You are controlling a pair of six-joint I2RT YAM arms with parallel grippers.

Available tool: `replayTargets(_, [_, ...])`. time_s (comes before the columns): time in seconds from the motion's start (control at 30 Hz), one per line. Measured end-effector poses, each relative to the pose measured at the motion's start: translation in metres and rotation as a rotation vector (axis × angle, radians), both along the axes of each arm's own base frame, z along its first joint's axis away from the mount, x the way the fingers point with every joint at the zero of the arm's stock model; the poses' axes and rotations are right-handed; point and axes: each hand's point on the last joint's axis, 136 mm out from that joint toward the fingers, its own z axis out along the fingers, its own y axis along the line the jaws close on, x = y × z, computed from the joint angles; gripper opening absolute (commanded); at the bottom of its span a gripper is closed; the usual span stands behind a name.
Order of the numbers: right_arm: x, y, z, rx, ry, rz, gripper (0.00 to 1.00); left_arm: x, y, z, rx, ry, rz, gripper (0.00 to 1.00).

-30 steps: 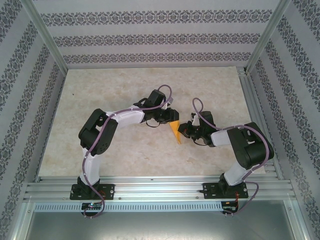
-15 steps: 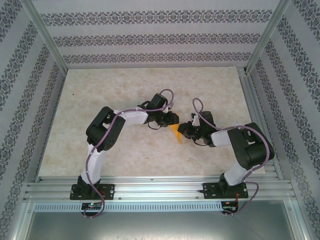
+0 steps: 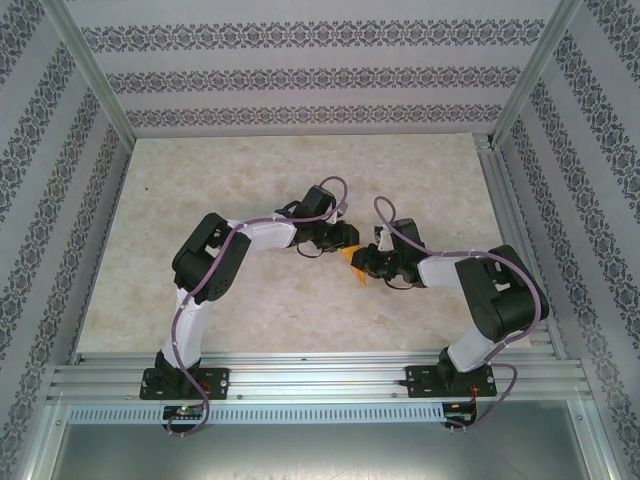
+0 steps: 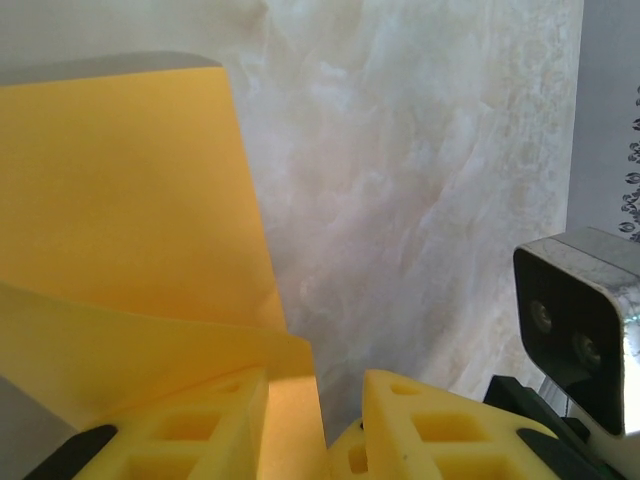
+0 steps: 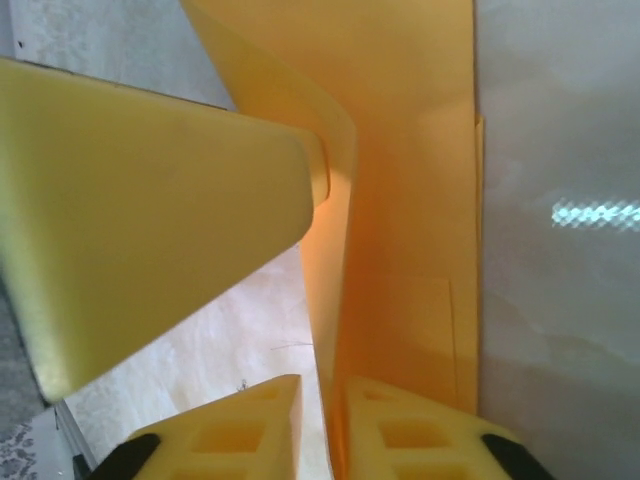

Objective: Fold a paper plane with a square sheet of paper (pick it up from the middle)
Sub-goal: Fold the wing for the fifth time at the center of the table.

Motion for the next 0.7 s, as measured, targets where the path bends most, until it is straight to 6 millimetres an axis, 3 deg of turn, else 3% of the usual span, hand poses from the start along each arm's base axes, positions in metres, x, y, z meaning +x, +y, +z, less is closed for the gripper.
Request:
replayTargets(0.2, [-0.002, 0.002, -0.002, -0.006, 0.006, 0.004, 0.01, 0.002, 0.005, 0.01, -0.007, -0.014, 0.012, 0.35])
replayTargets(0.53, [-0.021, 0.024, 0.006, 0.079, 0.012, 0.008, 0.02, -0.009, 0.027, 0.054, -0.051, -0.075, 0.036, 0.37])
replayTargets(0.7, [-0.036, 0.033, 0.006, 0.119, 0.028, 0.007, 0.02, -0.024, 0.038, 0.053, -0.046, -0.067, 0.035, 0.34])
